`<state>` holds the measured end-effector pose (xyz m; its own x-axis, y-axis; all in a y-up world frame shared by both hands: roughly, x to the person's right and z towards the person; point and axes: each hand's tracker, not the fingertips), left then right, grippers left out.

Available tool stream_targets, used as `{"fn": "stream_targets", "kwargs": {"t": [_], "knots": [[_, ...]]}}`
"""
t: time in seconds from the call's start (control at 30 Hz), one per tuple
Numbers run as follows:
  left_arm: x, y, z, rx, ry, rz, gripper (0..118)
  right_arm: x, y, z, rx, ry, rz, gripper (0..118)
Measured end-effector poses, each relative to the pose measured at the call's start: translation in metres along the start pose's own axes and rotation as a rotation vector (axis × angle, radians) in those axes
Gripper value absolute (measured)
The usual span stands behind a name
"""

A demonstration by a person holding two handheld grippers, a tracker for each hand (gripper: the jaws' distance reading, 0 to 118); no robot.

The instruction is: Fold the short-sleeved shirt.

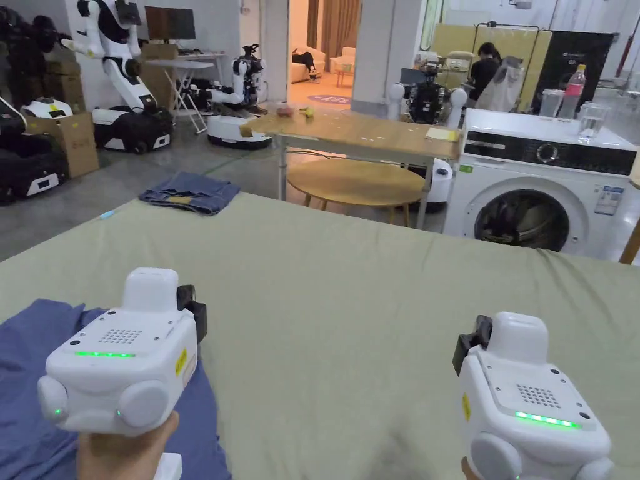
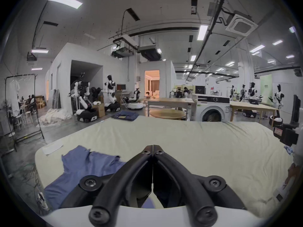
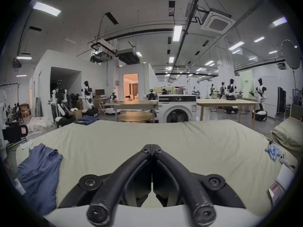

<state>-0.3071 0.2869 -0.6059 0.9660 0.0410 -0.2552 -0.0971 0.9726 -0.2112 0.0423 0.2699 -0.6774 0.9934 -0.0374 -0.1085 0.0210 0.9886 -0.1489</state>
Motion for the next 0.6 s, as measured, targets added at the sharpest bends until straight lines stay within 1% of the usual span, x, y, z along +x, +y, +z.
{"fn": "stream_targets", "kwargs": {"t": [0.1,0.2,0.37,0.43,0.47,0.5,0.53,0.57,0.6], "knots": [[-0.034,0.002,0.001,-0.095,0.061,-0.001,0,-0.025,-0.004,-0.006,-0.014,0.059,0.020,0],[-0.067,0.003,-0.003,-0.219,0.094,0.004,0,-0.044,-0.011,-0.011,-0.029,0.095,0.040,0],[-0.120,-0.010,-0.040,-0.547,0.039,0.069,0,-0.063,-0.022,-0.018,-0.056,0.151,0.068,0],[-0.132,-0.020,-0.056,-0.616,0.032,0.035,0,-0.066,-0.026,-0.021,-0.070,0.157,0.074,0],[-0.133,-0.024,-0.062,-0.650,0.033,0.012,11,-0.067,-0.028,-0.023,-0.082,0.163,0.073,0],[-0.136,-0.029,-0.068,-0.672,0.022,-0.001,27,-0.067,-0.030,-0.024,-0.089,0.165,0.071,0],[-0.138,-0.033,-0.075,-0.692,0.016,-0.001,40,-0.067,-0.032,-0.025,-0.097,0.164,0.070,0],[-0.140,-0.037,-0.083,-0.711,0.016,0.008,49,-0.066,-0.034,-0.026,-0.104,0.163,0.071,0],[-0.142,-0.041,-0.090,-0.727,0.015,0.020,62,-0.066,-0.036,-0.027,-0.112,0.161,0.075,0]]}}
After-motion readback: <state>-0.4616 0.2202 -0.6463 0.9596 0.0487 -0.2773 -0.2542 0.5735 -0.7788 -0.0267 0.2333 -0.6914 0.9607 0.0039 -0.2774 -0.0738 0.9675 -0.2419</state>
